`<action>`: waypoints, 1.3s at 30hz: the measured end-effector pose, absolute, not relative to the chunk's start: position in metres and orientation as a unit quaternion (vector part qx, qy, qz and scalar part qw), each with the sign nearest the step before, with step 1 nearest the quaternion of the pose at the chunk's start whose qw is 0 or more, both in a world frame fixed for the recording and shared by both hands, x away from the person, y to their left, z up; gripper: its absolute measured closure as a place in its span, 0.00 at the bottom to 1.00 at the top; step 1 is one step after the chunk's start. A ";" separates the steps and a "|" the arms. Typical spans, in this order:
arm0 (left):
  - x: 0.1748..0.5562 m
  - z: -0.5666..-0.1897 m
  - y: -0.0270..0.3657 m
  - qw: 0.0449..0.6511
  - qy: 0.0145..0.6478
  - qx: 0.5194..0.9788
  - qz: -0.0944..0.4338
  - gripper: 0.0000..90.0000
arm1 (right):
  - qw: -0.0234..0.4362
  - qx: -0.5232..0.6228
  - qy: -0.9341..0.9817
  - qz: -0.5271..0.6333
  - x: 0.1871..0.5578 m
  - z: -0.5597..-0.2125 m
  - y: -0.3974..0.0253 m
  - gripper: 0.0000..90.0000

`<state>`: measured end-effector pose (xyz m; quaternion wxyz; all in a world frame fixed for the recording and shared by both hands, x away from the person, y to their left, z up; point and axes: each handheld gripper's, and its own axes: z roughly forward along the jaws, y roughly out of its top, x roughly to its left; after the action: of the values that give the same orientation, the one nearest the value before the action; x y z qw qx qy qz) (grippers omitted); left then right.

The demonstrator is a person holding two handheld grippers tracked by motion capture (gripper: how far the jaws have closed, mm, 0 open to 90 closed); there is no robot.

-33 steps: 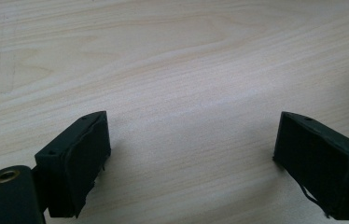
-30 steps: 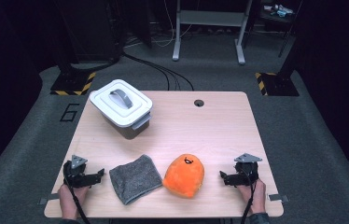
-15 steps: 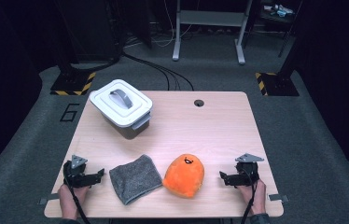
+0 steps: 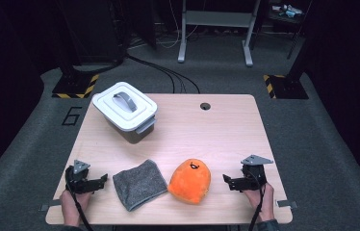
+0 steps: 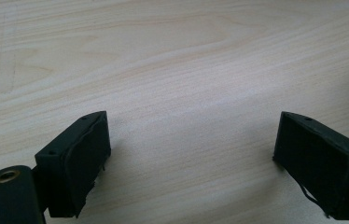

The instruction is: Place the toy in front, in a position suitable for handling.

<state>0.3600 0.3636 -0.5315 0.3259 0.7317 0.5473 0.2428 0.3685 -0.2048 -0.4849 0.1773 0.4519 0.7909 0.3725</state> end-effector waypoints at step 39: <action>0.360 -0.532 0.364 0.326 0.547 0.731 0.244 0.12 | 0.072 0.336 0.857 0.383 0.365 -0.458 -0.105 0.07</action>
<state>0.3601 0.3637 -0.5316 0.3260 0.7313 0.5473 0.2436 0.3655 -0.1049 -0.4585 0.0722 0.3363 0.8572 0.3833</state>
